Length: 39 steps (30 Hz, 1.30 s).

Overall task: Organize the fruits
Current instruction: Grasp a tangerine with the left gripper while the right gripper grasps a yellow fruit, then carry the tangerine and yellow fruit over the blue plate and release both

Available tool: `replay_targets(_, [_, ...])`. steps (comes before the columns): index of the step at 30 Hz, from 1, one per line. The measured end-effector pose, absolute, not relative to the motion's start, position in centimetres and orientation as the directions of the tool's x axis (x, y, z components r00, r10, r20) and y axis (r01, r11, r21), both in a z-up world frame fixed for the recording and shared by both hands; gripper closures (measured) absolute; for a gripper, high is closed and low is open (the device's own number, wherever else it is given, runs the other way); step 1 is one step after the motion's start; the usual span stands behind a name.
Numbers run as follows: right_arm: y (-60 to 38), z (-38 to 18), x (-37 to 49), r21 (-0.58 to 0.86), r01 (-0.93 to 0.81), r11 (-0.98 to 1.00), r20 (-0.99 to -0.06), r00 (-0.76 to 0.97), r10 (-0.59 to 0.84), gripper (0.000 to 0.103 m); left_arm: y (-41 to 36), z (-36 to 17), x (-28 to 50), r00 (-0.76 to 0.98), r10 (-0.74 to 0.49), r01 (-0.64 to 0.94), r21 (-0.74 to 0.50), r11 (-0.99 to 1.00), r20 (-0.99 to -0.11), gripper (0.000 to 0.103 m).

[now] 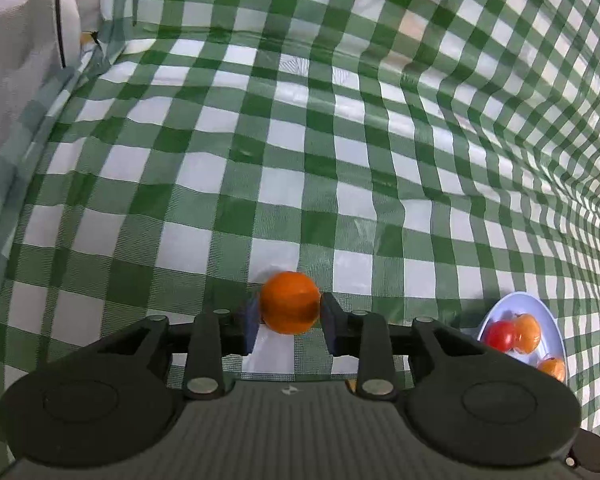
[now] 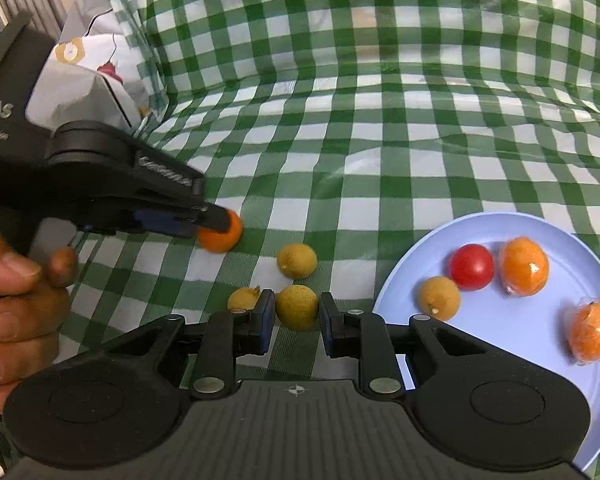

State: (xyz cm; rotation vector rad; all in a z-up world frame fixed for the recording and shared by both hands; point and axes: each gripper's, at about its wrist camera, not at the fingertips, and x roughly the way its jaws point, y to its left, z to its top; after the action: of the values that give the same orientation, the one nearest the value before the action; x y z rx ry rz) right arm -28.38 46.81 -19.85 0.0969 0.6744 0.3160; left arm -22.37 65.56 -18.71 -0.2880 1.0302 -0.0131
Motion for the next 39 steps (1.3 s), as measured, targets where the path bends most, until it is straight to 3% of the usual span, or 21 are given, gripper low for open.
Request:
replay_targets(7, [46.8,-20.1,-28.2,0.189,-0.258,0.947,-0.603,0.731,0.32,0.078,64.9,-19.2,-21.9,0.513,-0.117,-0.138,-0.217,0.966,-0.85,0.065])
replay_targets(16, [46.2,-18.6,-28.7,0.186,-0.242,0.952,-0.57,0.763,0.305,0.078,63.9,-16.2,-22.8,0.572,-0.06,-0.1,-0.141,0.985,-0.818,0.066])
replay_targets(25, [44.2,-16.5,-30.8,0.149,-0.206,0.967,-0.506,0.825,0.254,0.078,62.3,-14.6,-24.4,0.6,-0.055,-0.048,-0.105,0.993,-0.798,0.066])
replay_targets(39, [40.9,-17.1,-31.3,0.14,-0.141,0.98,-0.505,0.841,0.193,0.078,60.7,-15.0,-24.1,0.6,-0.059,-0.017,-0.087,0.996,-0.798,0.066])
